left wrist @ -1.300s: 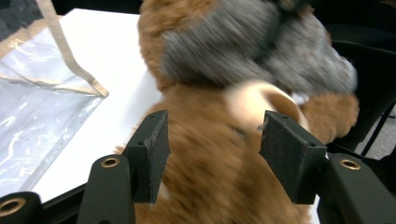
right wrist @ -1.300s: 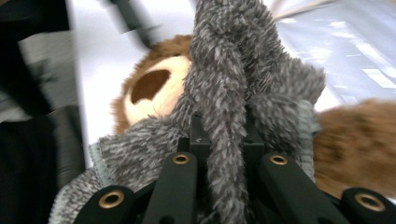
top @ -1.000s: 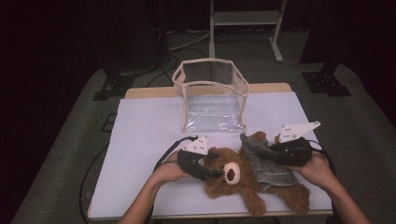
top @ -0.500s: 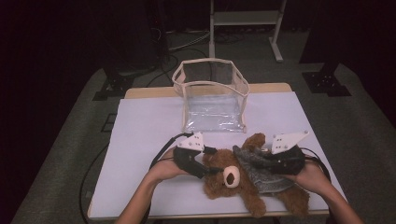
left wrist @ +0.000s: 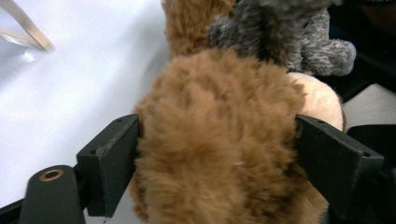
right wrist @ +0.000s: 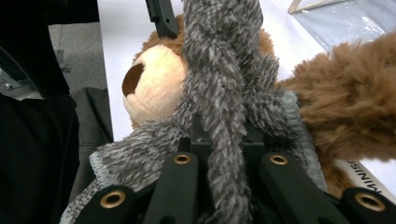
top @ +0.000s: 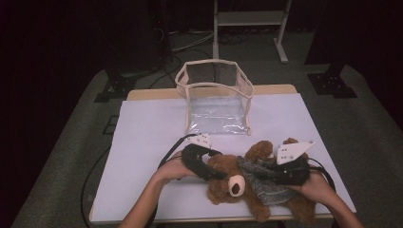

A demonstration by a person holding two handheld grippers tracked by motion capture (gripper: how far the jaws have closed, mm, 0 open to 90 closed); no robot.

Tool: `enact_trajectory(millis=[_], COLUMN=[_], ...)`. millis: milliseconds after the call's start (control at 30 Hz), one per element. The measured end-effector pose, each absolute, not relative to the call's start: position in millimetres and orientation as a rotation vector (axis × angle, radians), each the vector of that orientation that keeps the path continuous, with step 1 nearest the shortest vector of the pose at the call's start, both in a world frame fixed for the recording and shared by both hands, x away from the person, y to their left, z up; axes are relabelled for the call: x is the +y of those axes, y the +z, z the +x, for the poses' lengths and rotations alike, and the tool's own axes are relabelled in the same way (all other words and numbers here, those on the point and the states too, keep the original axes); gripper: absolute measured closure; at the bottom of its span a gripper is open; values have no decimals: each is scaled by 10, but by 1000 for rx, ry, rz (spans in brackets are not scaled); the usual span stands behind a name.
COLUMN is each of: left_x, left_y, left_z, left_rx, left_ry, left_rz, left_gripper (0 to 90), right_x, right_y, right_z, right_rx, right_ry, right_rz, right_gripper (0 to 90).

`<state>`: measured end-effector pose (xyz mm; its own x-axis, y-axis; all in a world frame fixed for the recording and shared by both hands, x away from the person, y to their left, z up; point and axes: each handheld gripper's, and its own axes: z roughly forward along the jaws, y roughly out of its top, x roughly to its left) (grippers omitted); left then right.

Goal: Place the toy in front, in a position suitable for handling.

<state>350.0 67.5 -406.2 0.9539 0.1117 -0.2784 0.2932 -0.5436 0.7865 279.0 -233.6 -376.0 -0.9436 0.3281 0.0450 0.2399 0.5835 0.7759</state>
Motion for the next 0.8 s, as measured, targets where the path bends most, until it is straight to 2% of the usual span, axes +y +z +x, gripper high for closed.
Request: enact_trajectory(millis=[67, 133, 200, 233, 300, 433, 600, 800], left_x=[655, 648, 661, 662, 666, 734, 930, 1074], left_y=[-4106, -4102, -4047, -4013, -3935, -3776, -3568, -3605], left_z=[3533, 3525, 3489, 3474, 3461, 3520, 3550, 3460], left_rx=[291, 282, 256, 256, 244, 231, 211, 173], left_ry=[-333, -336, -248, -212, -135, -32, 52, 105], left_rz=[2147, 2148, 2159, 2170, 2185, 2180, 2185, 2193], left_gripper=[161, 284, 465, 526, 587, 622, 623, 601], right_x=[-2347, -2353, -2363, -2370, -2384, -2382, -2322, -2557], right_y=[-3767, -3772, -3771, -3764, -3736, -3672, -3599, -3509], right_z=[2780, 2776, 2781, 2791, 2827, 2917, 2997, 2973], right_rx=[2702, 2695, 2676, 2661, 2636, 2592, 2563, 2518], right_ry=[1311, 1324, 1340, 1351, 1383, 1440, 1503, 1543], right_rz=[488, 492, 503, 513, 538, 569, 574, 636], right_gripper=[809, 808, 807, 807, 808, 808, 808, 809])
